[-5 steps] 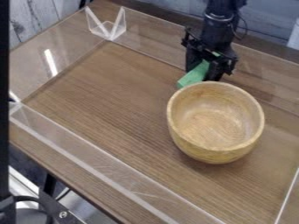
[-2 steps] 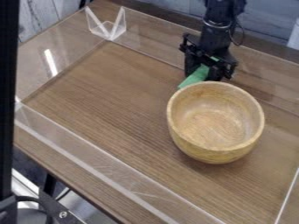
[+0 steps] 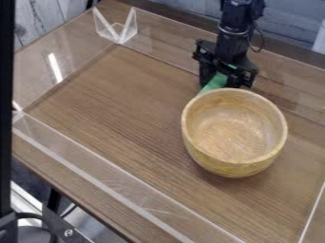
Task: Remove the green block from inside the brown bowl and put it on the table
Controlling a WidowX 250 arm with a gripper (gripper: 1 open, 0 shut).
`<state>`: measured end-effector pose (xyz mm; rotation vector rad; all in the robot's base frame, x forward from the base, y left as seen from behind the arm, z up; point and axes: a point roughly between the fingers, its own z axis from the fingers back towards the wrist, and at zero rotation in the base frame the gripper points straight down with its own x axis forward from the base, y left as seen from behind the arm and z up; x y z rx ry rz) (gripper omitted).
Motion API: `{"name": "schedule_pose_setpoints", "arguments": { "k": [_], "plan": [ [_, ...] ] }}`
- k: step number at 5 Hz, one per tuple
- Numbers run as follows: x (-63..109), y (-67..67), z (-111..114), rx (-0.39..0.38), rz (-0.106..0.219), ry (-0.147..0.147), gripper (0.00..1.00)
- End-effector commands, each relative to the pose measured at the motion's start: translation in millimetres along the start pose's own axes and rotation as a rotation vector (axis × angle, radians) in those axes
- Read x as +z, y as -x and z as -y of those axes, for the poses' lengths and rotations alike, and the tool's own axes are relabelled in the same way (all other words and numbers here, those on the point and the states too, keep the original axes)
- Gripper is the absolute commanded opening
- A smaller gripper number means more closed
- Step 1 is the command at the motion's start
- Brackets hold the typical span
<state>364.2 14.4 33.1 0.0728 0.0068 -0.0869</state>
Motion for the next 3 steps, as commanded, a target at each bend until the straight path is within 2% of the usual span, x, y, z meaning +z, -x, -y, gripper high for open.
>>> {"name": "schedule_pose_setpoints", "arguments": {
  "k": [1, 2, 3],
  "plan": [
    [29.2, -7.8, -17, 0.004, 0.108, -0.029, 0.00],
    [29.0, -6.2, -26, -0.011, 0.128, -0.043, 0.00],
    [36.0, -1.5, -29, -0.003, 0.127, -0.032, 0.00]
  ]
}}
